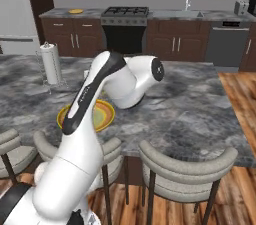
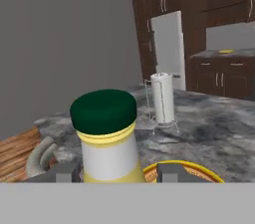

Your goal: Move the hot dog bun to the plate on the dining table and place the condiment next to that plate. Then navigate to the fridge and take the sausage and place it on the plate as well.

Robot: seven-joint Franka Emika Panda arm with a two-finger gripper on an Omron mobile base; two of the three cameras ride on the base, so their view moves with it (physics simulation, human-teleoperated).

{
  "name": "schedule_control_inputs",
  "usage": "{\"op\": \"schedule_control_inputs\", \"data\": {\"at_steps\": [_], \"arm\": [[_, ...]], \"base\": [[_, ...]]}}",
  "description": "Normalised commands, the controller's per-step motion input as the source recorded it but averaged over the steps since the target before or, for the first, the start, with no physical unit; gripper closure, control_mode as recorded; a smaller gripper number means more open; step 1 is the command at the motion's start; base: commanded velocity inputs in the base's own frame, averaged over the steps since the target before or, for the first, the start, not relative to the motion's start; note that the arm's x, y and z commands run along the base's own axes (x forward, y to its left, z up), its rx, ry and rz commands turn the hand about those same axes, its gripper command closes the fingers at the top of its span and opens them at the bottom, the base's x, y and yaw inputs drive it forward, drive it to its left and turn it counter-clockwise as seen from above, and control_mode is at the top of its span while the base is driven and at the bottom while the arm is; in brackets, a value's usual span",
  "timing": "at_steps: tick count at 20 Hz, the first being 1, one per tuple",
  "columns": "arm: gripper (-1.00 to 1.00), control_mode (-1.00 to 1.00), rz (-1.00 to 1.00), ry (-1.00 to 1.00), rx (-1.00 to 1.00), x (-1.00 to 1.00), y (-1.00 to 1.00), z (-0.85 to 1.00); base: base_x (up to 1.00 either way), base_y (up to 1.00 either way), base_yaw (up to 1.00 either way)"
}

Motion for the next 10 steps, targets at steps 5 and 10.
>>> {"op": "schedule_control_inputs", "data": {"at_steps": [5, 10], "arm": [[1.0, -1.0, 0.31, 0.0, 0.0, 0.7, -0.05, -0.92], [1.0, -1.0, 0.23, 0.0, 0.0, 0.48, 0.01, -0.73]], "base": [[0.0, 0.0, 0.0], [0.0, 0.0, 0.0]]}}
